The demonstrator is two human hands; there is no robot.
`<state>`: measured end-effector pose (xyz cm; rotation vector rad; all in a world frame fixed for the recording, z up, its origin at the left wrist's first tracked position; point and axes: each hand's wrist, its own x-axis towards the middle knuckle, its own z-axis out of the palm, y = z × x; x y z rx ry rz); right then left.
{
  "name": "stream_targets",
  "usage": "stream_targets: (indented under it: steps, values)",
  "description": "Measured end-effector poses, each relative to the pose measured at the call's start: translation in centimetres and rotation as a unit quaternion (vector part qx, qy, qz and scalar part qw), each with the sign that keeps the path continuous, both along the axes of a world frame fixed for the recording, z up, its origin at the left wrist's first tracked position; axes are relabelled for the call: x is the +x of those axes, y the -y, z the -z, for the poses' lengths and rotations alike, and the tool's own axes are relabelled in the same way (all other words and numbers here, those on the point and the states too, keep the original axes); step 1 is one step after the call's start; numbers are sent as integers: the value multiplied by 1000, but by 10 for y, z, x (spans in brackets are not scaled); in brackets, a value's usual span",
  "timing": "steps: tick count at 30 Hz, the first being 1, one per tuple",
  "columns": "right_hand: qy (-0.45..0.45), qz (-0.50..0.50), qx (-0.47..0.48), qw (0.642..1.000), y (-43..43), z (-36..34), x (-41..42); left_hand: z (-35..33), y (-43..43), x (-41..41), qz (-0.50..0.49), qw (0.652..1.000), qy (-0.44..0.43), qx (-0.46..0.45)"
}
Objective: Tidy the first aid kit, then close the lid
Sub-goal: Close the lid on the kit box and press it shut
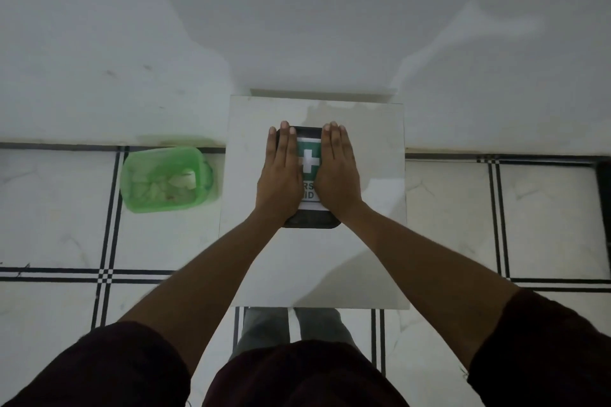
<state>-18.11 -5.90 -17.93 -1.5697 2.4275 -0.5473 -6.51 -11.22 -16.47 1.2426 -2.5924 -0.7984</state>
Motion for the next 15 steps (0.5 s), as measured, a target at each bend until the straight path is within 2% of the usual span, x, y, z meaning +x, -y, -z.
stream_targets:
  steps: [9,15]
  values:
    - [61,-32,21,997,1,-8,-7,11,7,3,-24,996,-73,55]
    - [81,-9,29,996,-32,-18,1,-2,-5,19,-45,996,-60,42]
